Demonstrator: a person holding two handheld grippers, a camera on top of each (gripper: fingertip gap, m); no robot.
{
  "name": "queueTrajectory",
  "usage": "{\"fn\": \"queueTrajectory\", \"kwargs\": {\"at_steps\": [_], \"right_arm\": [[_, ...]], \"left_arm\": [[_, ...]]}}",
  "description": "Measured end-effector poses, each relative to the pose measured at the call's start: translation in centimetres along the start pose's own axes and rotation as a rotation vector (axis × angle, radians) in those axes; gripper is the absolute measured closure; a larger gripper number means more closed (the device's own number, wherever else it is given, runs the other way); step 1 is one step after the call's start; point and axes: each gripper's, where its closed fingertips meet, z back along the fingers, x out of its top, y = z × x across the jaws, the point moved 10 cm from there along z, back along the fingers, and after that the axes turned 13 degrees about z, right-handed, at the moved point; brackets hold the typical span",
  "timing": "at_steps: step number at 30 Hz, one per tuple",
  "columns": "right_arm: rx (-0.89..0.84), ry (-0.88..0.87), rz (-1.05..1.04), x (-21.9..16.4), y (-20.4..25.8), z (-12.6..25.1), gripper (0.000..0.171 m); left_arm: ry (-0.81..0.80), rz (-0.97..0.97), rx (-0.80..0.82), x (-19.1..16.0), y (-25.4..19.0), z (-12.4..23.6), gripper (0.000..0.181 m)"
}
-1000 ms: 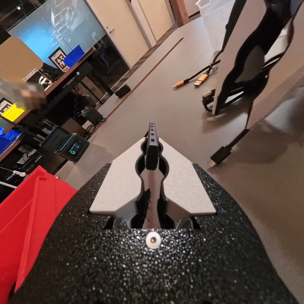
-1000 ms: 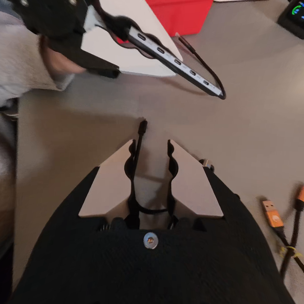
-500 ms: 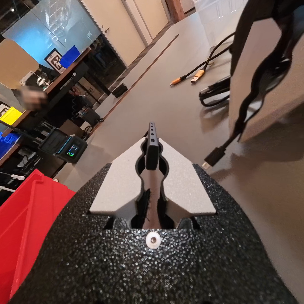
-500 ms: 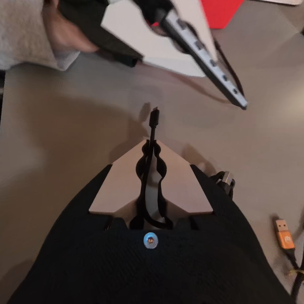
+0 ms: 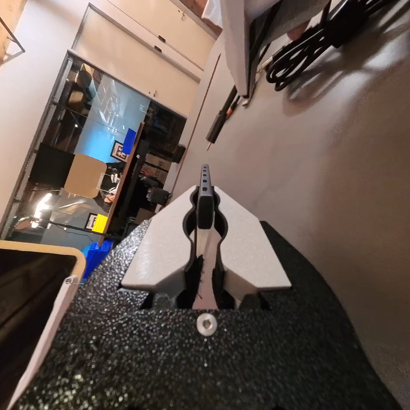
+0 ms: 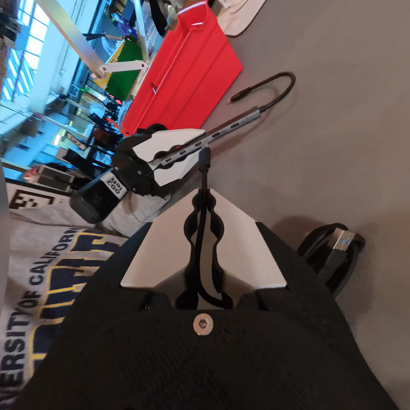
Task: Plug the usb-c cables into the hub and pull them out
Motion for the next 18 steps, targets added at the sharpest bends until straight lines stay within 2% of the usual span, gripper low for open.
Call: {"fn": "queueTrajectory", "kwargs": {"at_steps": [7,18], "right_arm": [[0.048,0.067,-0.035,0.0,0.3,0.0,0.169],[0.066,0.044,-0.061,0.3,0.3,0.6,0.169]], "left_arm": [[-0.101,-0.163,0.12,1.3,-0.6,1.0,0.174],[-0.102,-0.178,0.083,1.2,-1.0,0.8,0.174]]}}
